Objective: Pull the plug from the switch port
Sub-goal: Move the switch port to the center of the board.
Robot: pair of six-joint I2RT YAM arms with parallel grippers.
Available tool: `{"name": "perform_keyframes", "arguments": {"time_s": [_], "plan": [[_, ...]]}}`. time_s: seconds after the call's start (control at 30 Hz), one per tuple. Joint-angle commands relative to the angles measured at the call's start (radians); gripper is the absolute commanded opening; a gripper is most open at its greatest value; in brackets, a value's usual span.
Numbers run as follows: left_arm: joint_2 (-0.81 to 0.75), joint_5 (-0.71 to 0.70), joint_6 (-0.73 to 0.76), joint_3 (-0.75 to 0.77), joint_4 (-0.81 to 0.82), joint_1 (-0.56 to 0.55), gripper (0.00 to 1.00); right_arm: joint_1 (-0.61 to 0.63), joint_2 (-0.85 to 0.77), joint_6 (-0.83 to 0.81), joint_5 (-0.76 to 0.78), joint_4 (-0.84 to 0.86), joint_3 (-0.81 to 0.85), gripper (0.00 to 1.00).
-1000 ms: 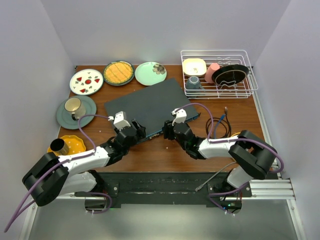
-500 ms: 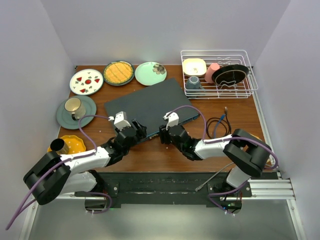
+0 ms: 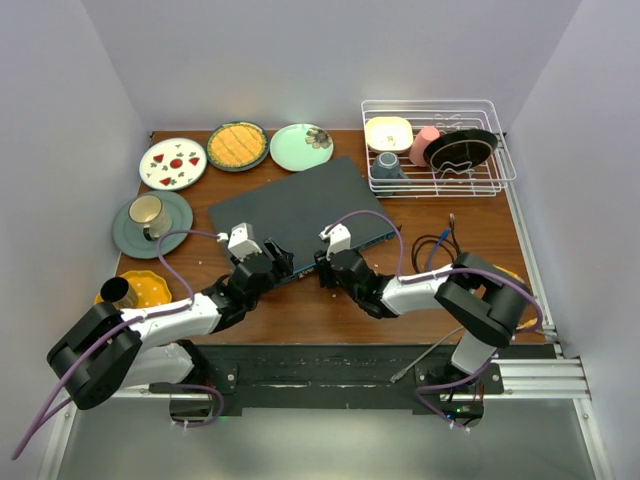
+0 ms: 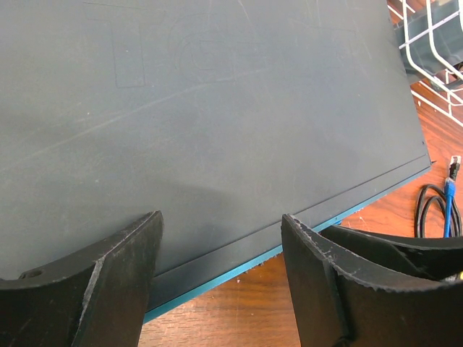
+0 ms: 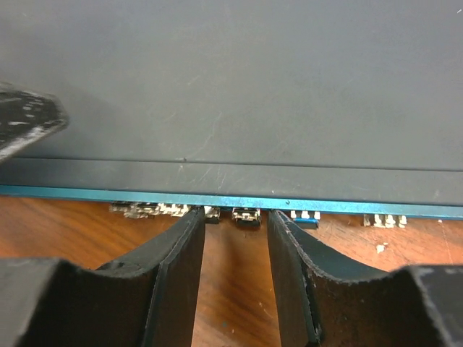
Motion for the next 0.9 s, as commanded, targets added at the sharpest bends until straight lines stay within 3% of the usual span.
{"name": "perform_keyframes", "arguments": {"time_s": [0.0, 0.6, 0.73, 0.87], "plan": [[0.048, 0.084, -0.022, -0.06, -0.164, 0.0, 0.72, -0.001, 0.026, -0.021, 0.045, 0.013, 0.05, 0.43], [0.043, 0.088, -0.022, -0.059, -0.167, 0.0, 0.72, -0.037, 0.02, -0.088, 0.119, 0.024, 0.089, 0.4], [0.046, 0.093, -0.02, -0.06, -0.164, 0.0, 0.71, -0.053, 0.031, -0.105, 0.119, 0.059, 0.076, 0.33], [0.043, 0.102, -0.017, -0.059, -0.163, 0.0, 0.7, -0.075, 0.047, -0.128, 0.11, 0.117, 0.064, 0.17]]}}
